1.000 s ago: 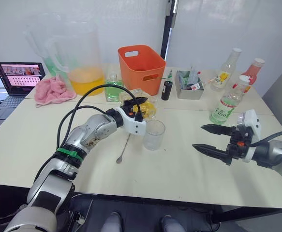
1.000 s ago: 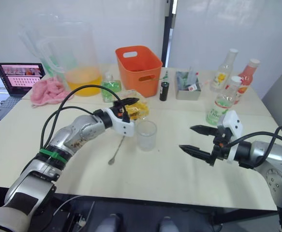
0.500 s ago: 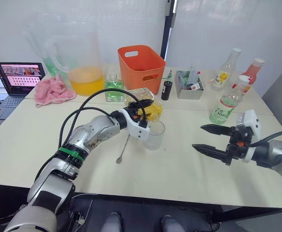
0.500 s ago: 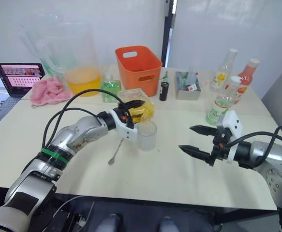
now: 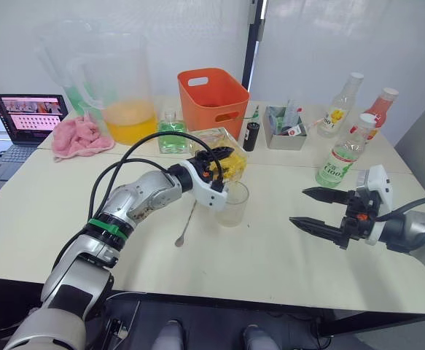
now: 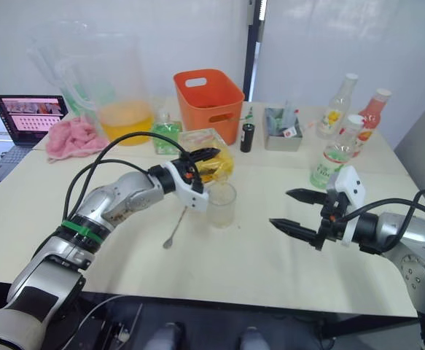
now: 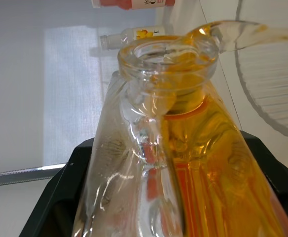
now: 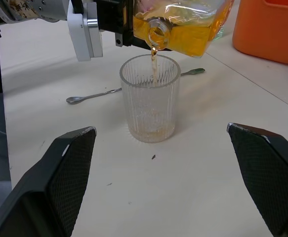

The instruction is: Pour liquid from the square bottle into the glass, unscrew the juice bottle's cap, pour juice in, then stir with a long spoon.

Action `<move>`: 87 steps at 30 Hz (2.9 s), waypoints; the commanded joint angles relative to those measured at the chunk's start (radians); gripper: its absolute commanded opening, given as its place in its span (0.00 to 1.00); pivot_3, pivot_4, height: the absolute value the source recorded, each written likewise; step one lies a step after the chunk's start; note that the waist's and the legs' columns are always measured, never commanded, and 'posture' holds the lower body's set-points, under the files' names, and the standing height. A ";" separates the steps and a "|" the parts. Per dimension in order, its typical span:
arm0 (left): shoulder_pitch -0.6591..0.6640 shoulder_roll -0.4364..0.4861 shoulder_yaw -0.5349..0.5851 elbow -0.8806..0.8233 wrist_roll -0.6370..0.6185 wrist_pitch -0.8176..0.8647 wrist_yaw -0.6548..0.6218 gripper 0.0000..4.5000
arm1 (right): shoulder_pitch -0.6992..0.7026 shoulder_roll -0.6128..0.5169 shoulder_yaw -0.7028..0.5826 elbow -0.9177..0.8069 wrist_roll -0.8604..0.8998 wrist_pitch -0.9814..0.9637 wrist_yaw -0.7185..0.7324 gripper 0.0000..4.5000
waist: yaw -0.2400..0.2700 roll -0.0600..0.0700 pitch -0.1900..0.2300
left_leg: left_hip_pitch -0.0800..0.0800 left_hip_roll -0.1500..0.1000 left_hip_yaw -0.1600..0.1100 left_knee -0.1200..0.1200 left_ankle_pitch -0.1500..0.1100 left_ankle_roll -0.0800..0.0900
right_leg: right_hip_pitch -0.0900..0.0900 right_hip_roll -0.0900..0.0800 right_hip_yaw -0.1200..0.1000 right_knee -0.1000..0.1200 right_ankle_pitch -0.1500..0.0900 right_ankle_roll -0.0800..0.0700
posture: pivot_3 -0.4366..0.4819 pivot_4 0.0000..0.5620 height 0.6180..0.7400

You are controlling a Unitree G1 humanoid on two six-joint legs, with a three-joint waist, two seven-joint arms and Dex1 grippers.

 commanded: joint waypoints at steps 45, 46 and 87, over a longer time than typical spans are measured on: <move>0.024 -0.206 0.530 -0.297 -0.772 0.913 -0.118 0.63 | -0.247 0.057 0.111 0.065 0.078 0.039 0.091 1.00 | -0.022 0.000 0.000 | 0.000 0.000 -0.001 0.002 0.000 0.000 | -0.001 0.000 0.000 0.006 0.000 0.000 | 0.48 0.27 1.00; 0.017 -0.205 0.560 -0.281 -0.800 0.949 -0.109 0.63 | -0.244 0.060 0.112 0.061 0.080 0.040 0.088 1.00 | -0.022 0.000 0.000 | 0.000 0.000 -0.001 0.002 0.000 0.000 | -0.001 0.000 0.000 0.006 0.000 0.000 | 0.48 0.27 1.00; 0.071 -0.102 0.639 -0.065 -1.036 0.991 -0.164 1.00 | -0.199 0.064 0.075 0.110 -0.036 -0.073 -0.006 1.00 | -0.025 0.000 0.000 | 0.002 0.000 -0.001 0.002 0.000 0.000 | 0.000 0.000 0.000 0.007 0.000 0.000 | 0.48 0.27 1.00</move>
